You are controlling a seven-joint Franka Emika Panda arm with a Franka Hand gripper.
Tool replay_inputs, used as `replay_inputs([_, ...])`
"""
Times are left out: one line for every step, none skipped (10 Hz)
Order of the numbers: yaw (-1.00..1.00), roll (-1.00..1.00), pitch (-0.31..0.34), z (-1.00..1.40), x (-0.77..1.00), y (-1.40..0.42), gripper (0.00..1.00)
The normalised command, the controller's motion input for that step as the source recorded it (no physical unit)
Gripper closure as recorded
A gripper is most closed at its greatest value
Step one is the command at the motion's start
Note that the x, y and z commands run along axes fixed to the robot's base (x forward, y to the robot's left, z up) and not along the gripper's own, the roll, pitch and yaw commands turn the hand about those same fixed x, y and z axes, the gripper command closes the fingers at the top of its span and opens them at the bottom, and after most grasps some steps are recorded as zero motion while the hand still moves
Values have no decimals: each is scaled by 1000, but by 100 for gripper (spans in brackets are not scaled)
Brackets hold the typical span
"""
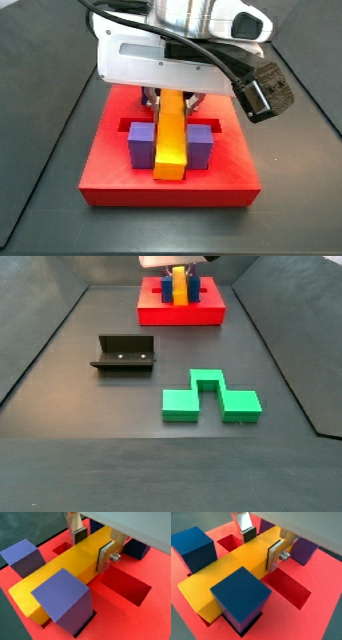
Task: Pick up the yellow object. Move up. Move to above the board. Insert the yellow object.
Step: Insert the yellow object.
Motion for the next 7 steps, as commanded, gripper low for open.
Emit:
replay_inputs([63, 84, 0, -246, 51, 137, 100])
replay_inputs([51, 93, 0, -223, 94, 191, 100])
replay_inputs([14, 143, 0, -234, 26, 40, 100])
replay_inputs([0, 173, 7, -200, 0, 0, 100])
replay_inputs([0, 77, 0, -346, 0, -31, 100])
replay_inputs([0, 39, -57, -663, -103, 0, 100])
replay_inputs([0, 87, -30, -660, -9, 0, 100])
